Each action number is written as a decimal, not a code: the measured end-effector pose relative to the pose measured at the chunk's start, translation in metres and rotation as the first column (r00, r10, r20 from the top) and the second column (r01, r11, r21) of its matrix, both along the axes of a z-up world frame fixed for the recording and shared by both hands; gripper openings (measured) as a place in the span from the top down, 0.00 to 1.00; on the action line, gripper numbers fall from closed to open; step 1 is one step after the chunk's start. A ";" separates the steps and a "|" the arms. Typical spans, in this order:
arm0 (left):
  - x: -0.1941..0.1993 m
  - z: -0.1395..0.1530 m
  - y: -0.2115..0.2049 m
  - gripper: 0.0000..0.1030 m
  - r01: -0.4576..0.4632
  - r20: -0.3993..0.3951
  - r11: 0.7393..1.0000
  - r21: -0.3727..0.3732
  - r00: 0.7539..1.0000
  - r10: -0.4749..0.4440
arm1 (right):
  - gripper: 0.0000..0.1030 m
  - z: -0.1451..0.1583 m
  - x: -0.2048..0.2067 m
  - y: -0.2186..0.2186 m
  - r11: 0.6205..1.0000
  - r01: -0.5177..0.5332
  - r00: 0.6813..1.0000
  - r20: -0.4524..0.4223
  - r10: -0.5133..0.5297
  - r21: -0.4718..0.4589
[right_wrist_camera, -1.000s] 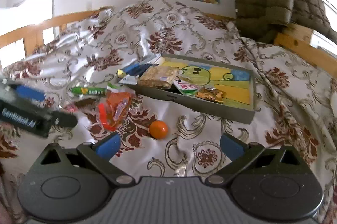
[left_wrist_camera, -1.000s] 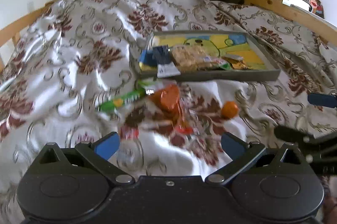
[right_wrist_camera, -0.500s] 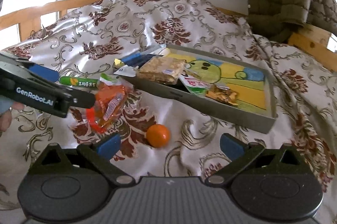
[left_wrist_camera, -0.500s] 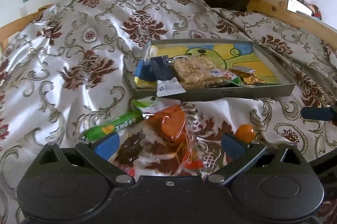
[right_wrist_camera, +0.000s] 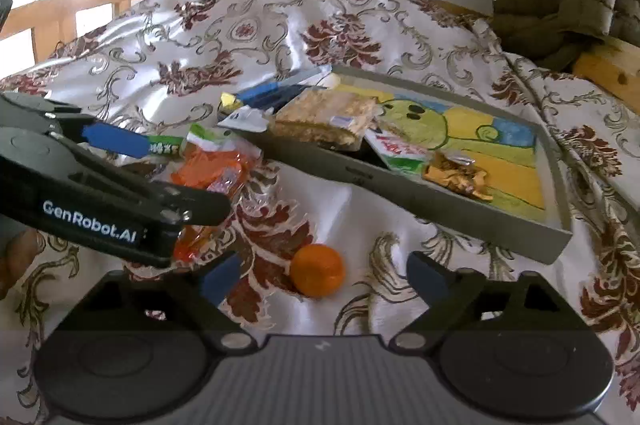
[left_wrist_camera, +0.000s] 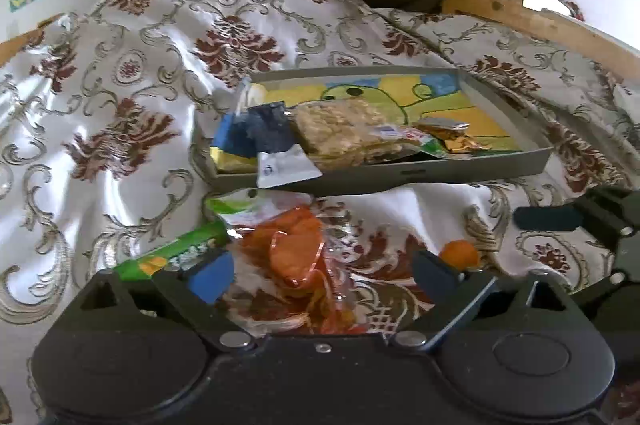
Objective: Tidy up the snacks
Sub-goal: 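Lower the right tool onto the orange mandarin while the left tool lowers onto the orange chip bag, then close the right tool on the mandarin while the left tool grasps the chip bag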
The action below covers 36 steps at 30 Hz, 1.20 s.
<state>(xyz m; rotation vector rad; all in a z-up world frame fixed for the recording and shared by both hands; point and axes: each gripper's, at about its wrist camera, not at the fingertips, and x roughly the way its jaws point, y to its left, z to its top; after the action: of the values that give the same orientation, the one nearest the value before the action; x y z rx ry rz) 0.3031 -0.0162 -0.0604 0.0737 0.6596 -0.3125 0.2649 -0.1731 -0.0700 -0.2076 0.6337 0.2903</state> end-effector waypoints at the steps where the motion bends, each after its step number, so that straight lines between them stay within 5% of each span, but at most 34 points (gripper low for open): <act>1: 0.000 -0.001 0.000 0.10 0.000 -0.005 1.000 -0.007 1.000 0.000 | 0.14 -0.001 0.001 0.001 1.000 -0.002 1.000 -0.005 0.002 -0.002; 20: 0.029 -0.022 0.008 0.56 -0.091 -0.112 0.994 -0.062 0.990 0.084 | 0.46 -0.017 0.019 0.001 0.999 0.006 0.997 -0.078 -0.003 0.042; 27: 0.029 -0.022 0.012 0.60 -0.108 -0.119 0.991 -0.079 0.988 0.099 | 0.63 -0.018 0.022 0.000 0.997 0.005 0.996 -0.091 0.002 0.074; 36: 0.017 -0.012 0.008 0.61 -0.120 -0.126 0.987 -0.105 0.986 0.106 | 0.64 -0.012 0.020 0.000 0.998 0.004 0.997 -0.077 0.001 0.070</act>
<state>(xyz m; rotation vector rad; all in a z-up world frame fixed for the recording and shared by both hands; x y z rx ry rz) 0.3197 -0.0077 -0.0728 -0.0908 0.7613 -0.2451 0.2852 -0.1727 -0.0817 -0.1290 0.6986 0.3195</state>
